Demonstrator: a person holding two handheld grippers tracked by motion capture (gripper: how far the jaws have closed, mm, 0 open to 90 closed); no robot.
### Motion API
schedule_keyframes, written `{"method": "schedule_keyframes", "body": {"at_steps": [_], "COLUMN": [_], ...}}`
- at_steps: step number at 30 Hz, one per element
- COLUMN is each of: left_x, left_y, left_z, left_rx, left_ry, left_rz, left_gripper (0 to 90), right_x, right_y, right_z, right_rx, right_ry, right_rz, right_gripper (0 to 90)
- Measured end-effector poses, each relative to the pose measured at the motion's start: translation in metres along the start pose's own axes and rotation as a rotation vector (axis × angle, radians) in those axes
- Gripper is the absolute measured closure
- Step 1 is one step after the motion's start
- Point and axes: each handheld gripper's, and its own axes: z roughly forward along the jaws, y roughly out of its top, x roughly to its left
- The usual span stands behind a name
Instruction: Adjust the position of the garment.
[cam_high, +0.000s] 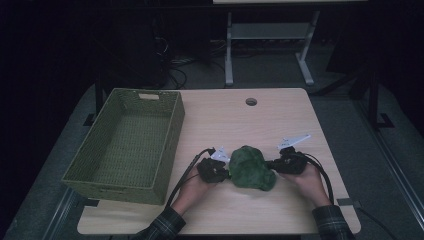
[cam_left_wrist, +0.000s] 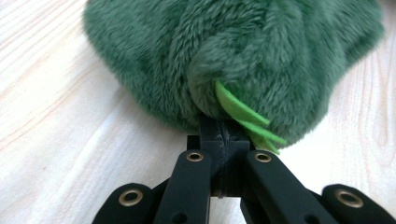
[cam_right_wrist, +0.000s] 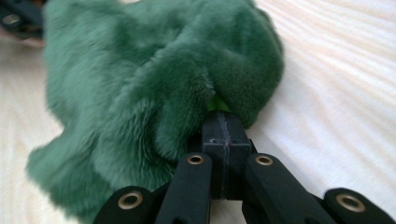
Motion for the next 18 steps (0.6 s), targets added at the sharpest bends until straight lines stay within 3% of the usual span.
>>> {"method": "schedule_keyframes", "body": {"at_steps": [11,14,18], "left_x": [0.011,0.011,0.012], "left_y": [-0.006,-0.006,-0.005], "left_z": [-0.007,-0.008,-0.011], "left_rx": [0.011,0.027,0.028], "left_ry": [0.019,0.019,0.013], "left_rz": [-0.023,-0.008,-0.005], "left_gripper": [89.7,89.7,89.7], "right_x": [0.024,0.029,0.025], "right_y": [-0.014,-0.016,-0.024], "right_z": [-0.001,-0.003,-0.012], "right_rx": [0.007,0.0,-0.046], "right_ry": [0.049,0.037,-0.008], "right_rz": [-0.044,-0.06,-0.037], "right_gripper": [90.0,89.9,85.7]}}
